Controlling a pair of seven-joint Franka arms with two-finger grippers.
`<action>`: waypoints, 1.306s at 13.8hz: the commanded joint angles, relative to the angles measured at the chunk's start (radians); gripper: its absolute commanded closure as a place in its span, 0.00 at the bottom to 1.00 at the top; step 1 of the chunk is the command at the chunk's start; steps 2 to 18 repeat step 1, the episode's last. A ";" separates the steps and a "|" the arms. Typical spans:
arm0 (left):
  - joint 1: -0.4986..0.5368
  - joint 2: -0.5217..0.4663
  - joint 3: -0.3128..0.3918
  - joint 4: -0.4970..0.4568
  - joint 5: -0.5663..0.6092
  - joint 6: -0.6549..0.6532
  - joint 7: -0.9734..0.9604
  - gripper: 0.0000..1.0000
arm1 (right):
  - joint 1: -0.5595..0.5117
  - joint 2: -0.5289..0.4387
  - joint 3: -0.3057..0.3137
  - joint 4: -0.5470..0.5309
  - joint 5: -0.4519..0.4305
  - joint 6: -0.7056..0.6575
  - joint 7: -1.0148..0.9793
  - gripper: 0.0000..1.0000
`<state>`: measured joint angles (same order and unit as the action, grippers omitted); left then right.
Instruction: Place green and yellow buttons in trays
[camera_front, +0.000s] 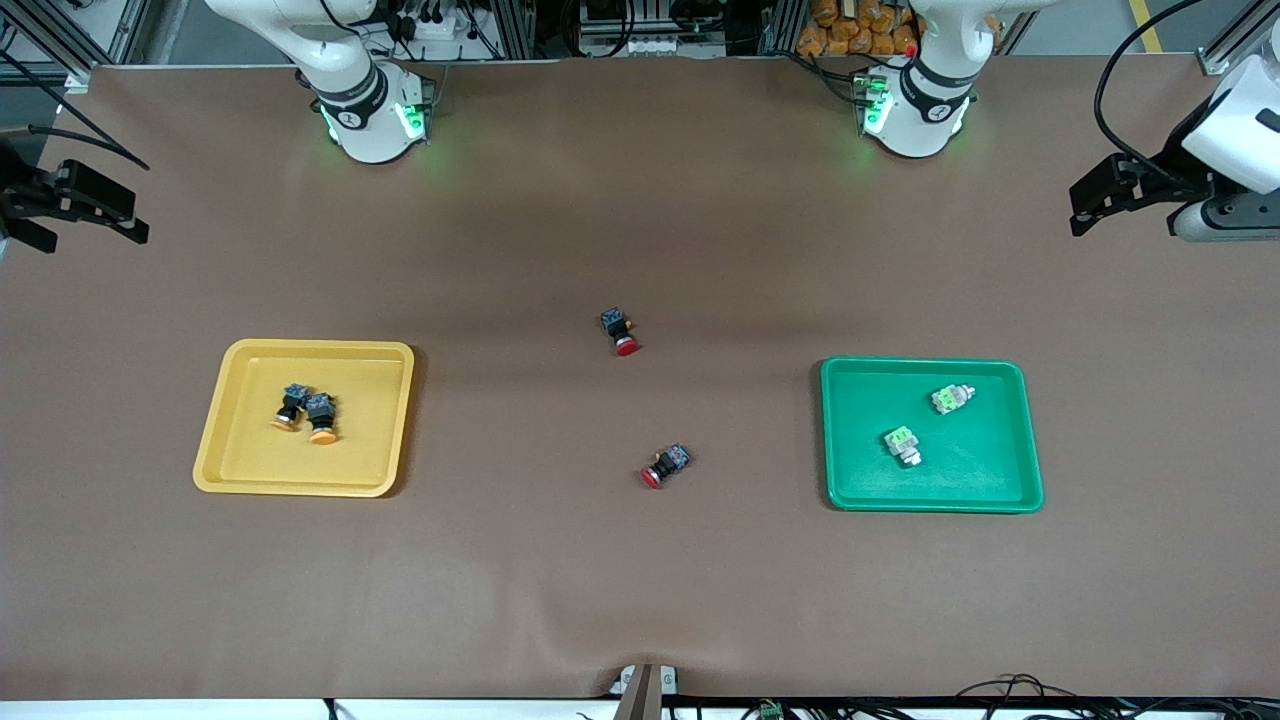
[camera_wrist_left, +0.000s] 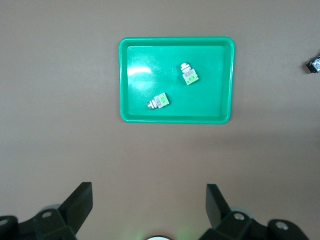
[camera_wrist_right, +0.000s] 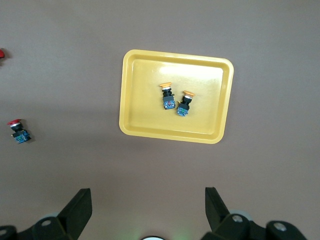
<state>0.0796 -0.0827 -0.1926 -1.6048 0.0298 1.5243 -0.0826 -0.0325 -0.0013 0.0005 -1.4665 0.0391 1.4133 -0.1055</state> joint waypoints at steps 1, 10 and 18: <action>0.005 0.014 -0.004 0.028 0.009 -0.024 0.004 0.00 | -0.026 -0.046 0.021 -0.057 -0.016 0.015 -0.005 0.00; 0.005 0.014 -0.004 0.028 0.009 -0.024 0.004 0.00 | -0.026 -0.046 0.021 -0.057 -0.016 0.015 -0.005 0.00; 0.005 0.014 -0.004 0.028 0.009 -0.024 0.004 0.00 | -0.026 -0.046 0.021 -0.057 -0.016 0.015 -0.005 0.00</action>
